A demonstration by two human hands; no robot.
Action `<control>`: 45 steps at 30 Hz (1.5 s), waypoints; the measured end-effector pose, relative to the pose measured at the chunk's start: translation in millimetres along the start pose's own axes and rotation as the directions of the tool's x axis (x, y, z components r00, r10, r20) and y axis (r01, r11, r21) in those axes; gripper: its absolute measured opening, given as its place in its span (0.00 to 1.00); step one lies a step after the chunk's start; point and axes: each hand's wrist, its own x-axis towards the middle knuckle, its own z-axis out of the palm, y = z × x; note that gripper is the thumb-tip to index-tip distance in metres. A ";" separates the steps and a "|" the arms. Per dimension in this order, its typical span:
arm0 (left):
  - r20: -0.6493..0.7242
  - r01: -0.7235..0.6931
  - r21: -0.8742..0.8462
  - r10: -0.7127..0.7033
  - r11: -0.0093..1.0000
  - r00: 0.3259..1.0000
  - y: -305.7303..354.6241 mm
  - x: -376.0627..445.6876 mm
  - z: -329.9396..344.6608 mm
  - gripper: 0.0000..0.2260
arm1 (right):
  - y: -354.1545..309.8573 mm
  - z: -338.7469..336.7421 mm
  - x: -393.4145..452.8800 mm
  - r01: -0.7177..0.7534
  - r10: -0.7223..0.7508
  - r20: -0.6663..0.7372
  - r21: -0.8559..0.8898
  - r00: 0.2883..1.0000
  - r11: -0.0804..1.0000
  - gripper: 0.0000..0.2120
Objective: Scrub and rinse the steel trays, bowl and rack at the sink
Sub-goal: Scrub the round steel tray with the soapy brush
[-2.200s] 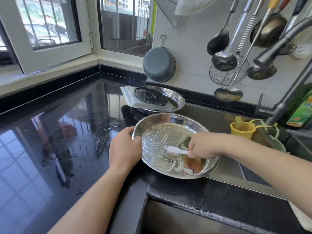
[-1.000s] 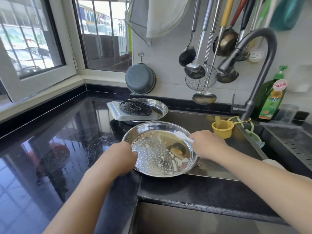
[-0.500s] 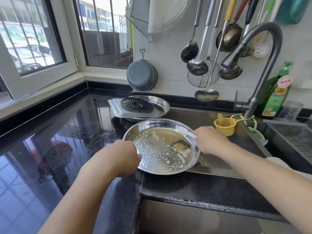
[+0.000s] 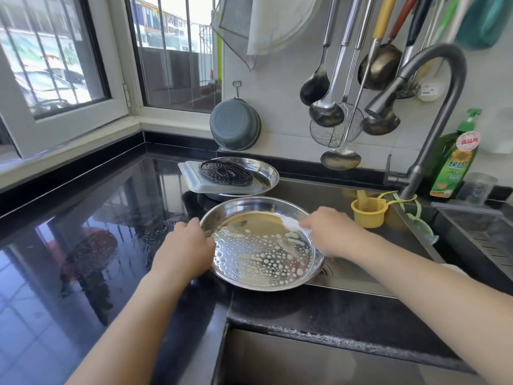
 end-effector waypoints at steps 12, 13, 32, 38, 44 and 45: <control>-0.091 0.005 -0.545 -0.065 0.838 0.994 -1.6 -20.8 14.7 0.14 | -28.8 6.1 19.5 0.005 0.000 0.053 -0.090 0.999 0.996 0.15; -0.099 0.003 -0.549 -0.068 0.836 0.993 -1.8 -20.3 15.1 0.14 | -24.2 3.1 20.5 -0.008 0.011 0.032 -0.106 0.999 0.994 0.14; -0.169 -0.051 -0.523 -0.045 0.851 0.985 -9.8 -4.7 28.3 0.19 | -14.9 13.9 41.0 0.007 -0.022 -0.079 -0.182 0.997 0.983 0.15; -0.169 -0.051 -0.517 -0.043 0.854 0.985 -7.2 -7.0 24.8 0.18 | -24.3 17.4 46.4 0.060 -0.071 -0.063 -0.172 0.995 0.983 0.14; -0.172 -0.039 -0.529 -0.062 0.848 0.983 -6.4 -7.4 23.2 0.15 | -24.9 15.5 41.0 0.125 -0.120 0.060 -0.082 0.991 0.989 0.21; -0.173 -0.041 -0.531 -0.061 0.847 0.983 -6.7 -7.4 23.6 0.15 | -27.3 18.1 36.3 0.171 -0.165 0.085 -0.062 0.983 0.983 0.22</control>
